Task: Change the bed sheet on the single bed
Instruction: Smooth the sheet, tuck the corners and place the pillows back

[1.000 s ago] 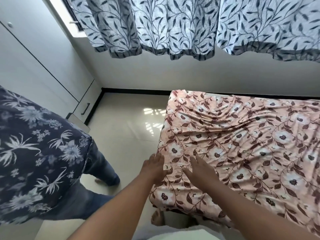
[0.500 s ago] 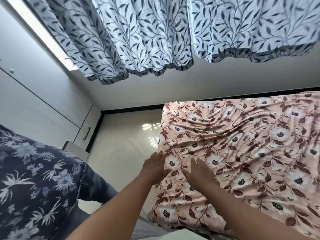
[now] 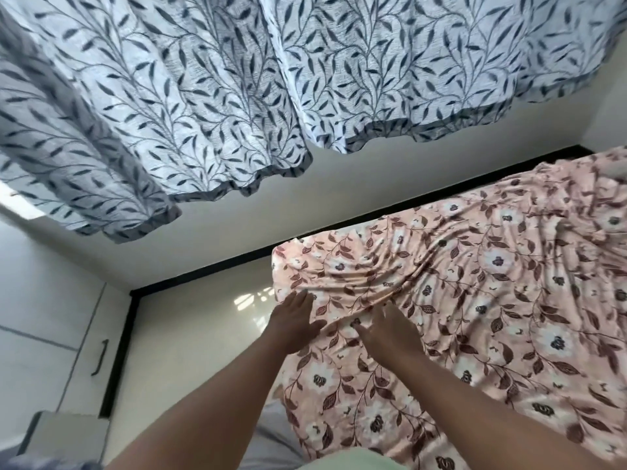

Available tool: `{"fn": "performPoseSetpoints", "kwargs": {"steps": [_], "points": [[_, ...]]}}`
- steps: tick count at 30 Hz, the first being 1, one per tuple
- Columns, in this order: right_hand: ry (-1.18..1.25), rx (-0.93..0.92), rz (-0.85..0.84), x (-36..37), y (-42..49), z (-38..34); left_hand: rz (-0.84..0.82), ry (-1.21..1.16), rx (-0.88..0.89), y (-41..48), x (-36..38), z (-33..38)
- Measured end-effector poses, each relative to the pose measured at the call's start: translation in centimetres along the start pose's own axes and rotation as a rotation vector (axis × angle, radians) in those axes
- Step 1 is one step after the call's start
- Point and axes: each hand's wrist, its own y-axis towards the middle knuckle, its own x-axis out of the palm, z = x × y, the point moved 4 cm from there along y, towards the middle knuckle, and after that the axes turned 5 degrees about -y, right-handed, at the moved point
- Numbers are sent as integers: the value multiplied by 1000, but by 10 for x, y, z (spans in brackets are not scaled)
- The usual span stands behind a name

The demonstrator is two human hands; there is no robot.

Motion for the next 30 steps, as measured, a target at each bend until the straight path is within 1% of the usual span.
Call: {"fn": "performPoseSetpoints", "kwargs": {"steps": [2, 6, 8, 9, 10, 13, 15, 19, 21, 25, 30], "points": [[-27, 3, 20, -3, 25, -23, -5, -2, 23, 33, -8, -33], [-57, 51, -27, -3, 97, -83, -56, -9, 60, 115, -17, -107], [-87, 110, -68, -9, 150, -123, -80, -52, 99, 169, -27, -147], [-105, 168, -85, -12, 182, -144, -94, -78, 147, 205, -33, -170], [-135, 183, -92, -18, 187, -151, -81, -83, 169, 211, -38, -173], [-192, 277, -127, -30, 231, -183, -119, -95, 263, 255, -58, -212], [-159, 342, -98, -40, 241, -200, -122, -107, 292, 269, -69, -233], [-130, 438, -41, -67, 251, -214, -155, -106, 351, 287, -92, -255], [-96, 481, 8, -86, 250, -210, -135, -106, 388, 291, -105, -256], [-68, 602, 92, -128, 246, -192, -114, -135, 436, 293, -139, -250], [-54, 653, 136, -144, 238, -191, -109, -99, 539, 293, -162, -234]]}}
